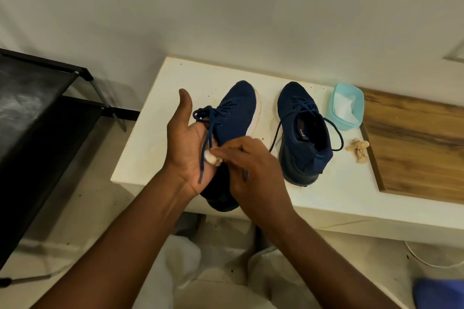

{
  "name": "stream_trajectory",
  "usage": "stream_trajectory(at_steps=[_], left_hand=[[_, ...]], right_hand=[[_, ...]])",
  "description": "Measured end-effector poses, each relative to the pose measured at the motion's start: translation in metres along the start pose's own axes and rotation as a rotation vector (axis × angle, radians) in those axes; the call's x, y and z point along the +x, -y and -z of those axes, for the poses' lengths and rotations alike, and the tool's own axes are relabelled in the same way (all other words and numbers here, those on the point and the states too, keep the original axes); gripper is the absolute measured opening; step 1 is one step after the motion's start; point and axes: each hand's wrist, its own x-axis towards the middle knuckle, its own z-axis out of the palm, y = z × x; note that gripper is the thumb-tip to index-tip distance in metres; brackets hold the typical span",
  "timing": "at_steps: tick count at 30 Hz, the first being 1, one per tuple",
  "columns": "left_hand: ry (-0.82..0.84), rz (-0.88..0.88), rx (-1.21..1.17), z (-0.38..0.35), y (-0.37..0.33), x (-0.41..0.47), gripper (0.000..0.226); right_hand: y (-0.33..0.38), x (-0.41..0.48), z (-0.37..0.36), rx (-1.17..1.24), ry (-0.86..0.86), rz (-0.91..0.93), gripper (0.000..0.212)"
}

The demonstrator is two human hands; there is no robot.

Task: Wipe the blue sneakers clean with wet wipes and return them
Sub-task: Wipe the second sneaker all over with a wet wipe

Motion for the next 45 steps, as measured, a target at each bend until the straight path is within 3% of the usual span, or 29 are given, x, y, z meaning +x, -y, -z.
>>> stream_trajectory(at_steps=[5, 11, 17, 23, 27, 30, 32, 34, 37, 41, 45], left_hand=[[0.074, 0.021, -0.055, -0.007, 0.005, -0.003, 0.097], [0.002, 0.068, 0.011, -0.008, -0.01, -0.006, 0.092], [-0.036, 0.169, 0.026, -0.02, -0.001, -0.012, 0.098], [0.045, 0.227, -0.155, -0.018, 0.004, -0.01, 0.107], [0.062, 0.251, -0.111, -0.014, 0.006, -0.009, 0.111], [-0.026, 0.221, 0.229, -0.017, 0.0, -0.013, 0.095], [0.004, 0.082, 0.853, -0.016, -0.004, -0.022, 0.075], [0.197, -0.029, 1.488, -0.012, -0.005, -0.028, 0.053], [0.34, 0.005, 2.063, -0.007, 0.005, -0.034, 0.035], [0.287, -0.069, 2.02, -0.003, 0.009, -0.032, 0.022], [0.167, -0.184, 1.751, -0.002, 0.009, -0.028, 0.013]], right_hand=[[-0.047, 0.037, 0.002, -0.002, -0.189, -0.285, 0.032], [-0.009, 0.008, 0.003, -0.034, -0.06, 0.025, 0.024], [-0.055, 0.041, 0.008, 0.004, -0.104, -0.297, 0.025], [-0.026, 0.002, 0.019, 0.018, -0.06, -0.117, 0.03], [-0.06, 0.015, 0.03, 0.071, -0.241, -0.316, 0.027], [-0.075, 0.017, 0.041, 0.151, -0.302, -0.465, 0.021], [-0.072, 0.009, 0.039, 0.12, -0.191, -0.482, 0.022], [-0.063, -0.002, 0.031, 0.065, -0.053, -0.475, 0.023], [-0.051, -0.017, 0.029, 0.121, 0.02, -0.51, 0.029], [-0.026, -0.052, 0.034, 0.272, 0.036, -0.563, 0.02], [-0.023, -0.051, 0.033, 0.236, -0.133, -0.509, 0.02]])
